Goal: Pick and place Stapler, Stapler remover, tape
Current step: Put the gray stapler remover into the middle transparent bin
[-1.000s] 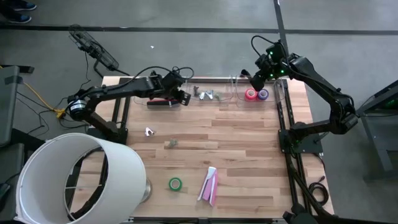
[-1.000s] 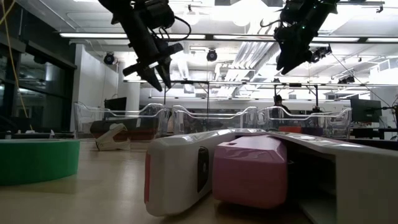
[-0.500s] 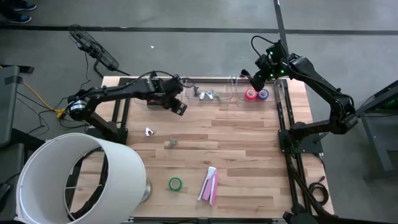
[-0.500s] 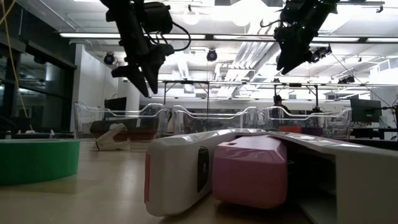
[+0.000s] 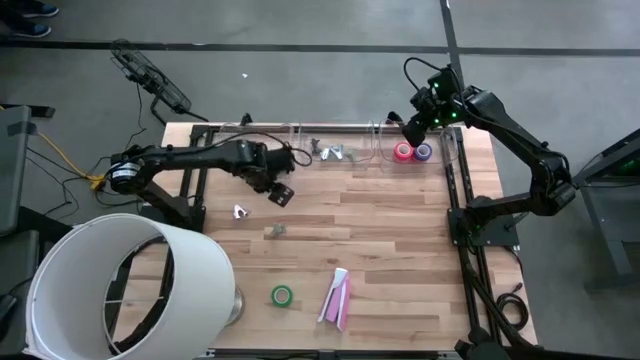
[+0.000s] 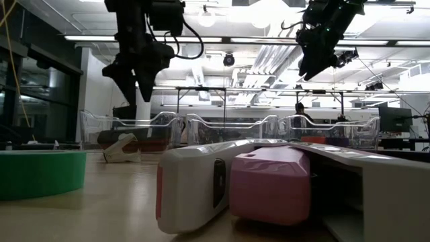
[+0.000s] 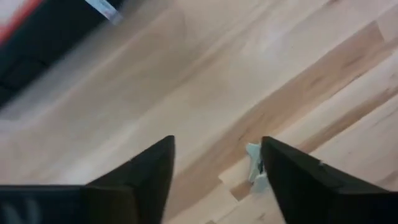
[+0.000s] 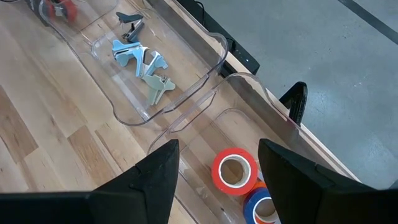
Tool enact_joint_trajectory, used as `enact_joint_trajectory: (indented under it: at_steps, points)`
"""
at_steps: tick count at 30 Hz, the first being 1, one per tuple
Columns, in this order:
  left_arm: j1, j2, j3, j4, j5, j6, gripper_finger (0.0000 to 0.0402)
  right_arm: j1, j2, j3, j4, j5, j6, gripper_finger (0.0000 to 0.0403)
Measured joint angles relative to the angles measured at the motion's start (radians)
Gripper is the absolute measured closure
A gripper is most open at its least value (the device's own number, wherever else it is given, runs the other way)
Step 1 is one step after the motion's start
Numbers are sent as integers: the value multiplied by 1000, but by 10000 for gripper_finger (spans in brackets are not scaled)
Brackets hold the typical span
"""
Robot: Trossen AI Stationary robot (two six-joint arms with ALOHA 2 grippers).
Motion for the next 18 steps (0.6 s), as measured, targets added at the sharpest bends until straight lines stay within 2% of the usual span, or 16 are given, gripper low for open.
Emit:
enact_joint_trajectory:
  at_steps: [4,7,18]
  points:
    - [-44,0,-20,-6,37,-28,110,0,0,0,0,0,0,192]
    - [-89,0,-45,-6,34,-83,88,0,0,0,0,0,0,192]
    - [-299,0,-156,78,-12,-191,82,0,0,0,0,-7,-19,192]
